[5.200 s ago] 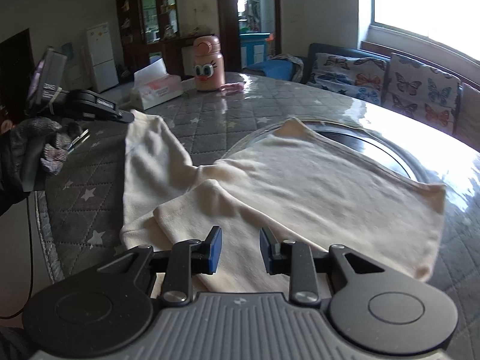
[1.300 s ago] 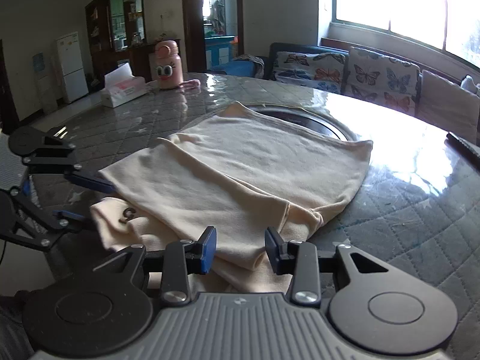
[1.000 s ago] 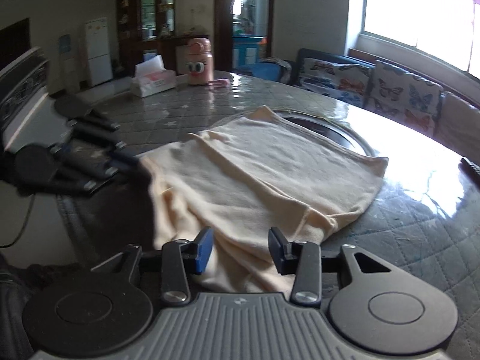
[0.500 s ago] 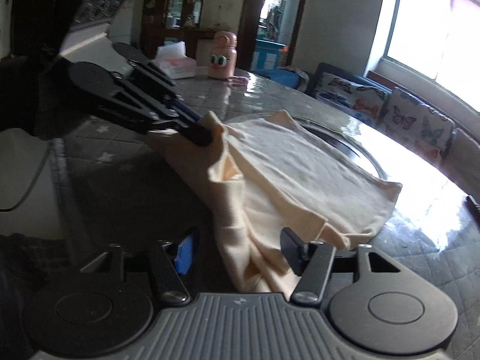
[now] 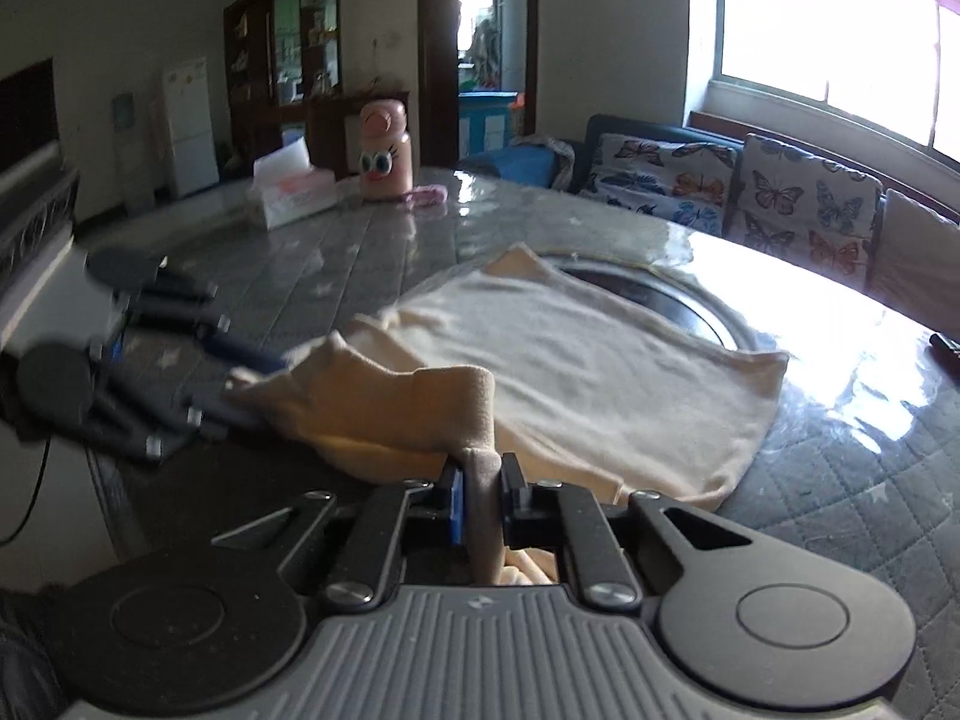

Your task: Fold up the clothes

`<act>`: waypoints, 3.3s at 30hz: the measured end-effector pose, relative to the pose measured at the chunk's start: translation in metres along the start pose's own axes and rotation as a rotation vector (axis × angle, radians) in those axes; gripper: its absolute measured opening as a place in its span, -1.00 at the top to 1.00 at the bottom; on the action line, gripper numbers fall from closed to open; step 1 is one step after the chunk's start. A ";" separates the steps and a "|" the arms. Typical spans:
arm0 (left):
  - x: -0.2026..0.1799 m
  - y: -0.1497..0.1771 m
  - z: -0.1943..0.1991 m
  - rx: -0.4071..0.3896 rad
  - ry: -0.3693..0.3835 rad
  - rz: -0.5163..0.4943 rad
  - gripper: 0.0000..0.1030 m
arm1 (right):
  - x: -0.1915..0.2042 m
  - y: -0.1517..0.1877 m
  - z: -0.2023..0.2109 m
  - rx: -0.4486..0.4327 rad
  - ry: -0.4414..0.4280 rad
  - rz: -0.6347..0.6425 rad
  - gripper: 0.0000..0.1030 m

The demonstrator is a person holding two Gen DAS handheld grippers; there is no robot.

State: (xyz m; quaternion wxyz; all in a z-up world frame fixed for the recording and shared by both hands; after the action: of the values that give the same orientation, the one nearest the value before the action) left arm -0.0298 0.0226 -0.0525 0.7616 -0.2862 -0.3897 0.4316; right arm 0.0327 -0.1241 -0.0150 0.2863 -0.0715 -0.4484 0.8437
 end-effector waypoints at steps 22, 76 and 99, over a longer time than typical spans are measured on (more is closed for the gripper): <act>0.007 -0.014 0.095 -0.081 0.065 0.066 0.87 | 0.035 0.007 0.078 -0.135 -0.051 -0.035 0.87; 0.084 -0.034 -0.059 0.090 0.020 0.236 0.84 | -0.073 -0.032 -0.085 0.160 -0.109 -0.137 0.36; 0.093 -0.062 -0.128 0.110 -0.087 0.235 0.29 | -0.095 -0.032 -0.086 0.059 0.188 -0.142 0.73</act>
State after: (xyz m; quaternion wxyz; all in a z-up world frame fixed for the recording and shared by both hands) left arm 0.1351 0.0629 -0.0401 0.7026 -0.2688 -0.3619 0.5505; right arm 0.1569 -0.1000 -0.0528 0.3881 -0.1102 -0.3985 0.8237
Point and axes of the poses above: each gripper's, at about its wrist camera, not at the fingertips, and z roughly against the way its jaws point, x to its left, y to its underside, the point moved 5 cm from there along -z, roughly the way its jaws point, and after that the axes turned 12 degrees about -y, right-handed, at the moved point
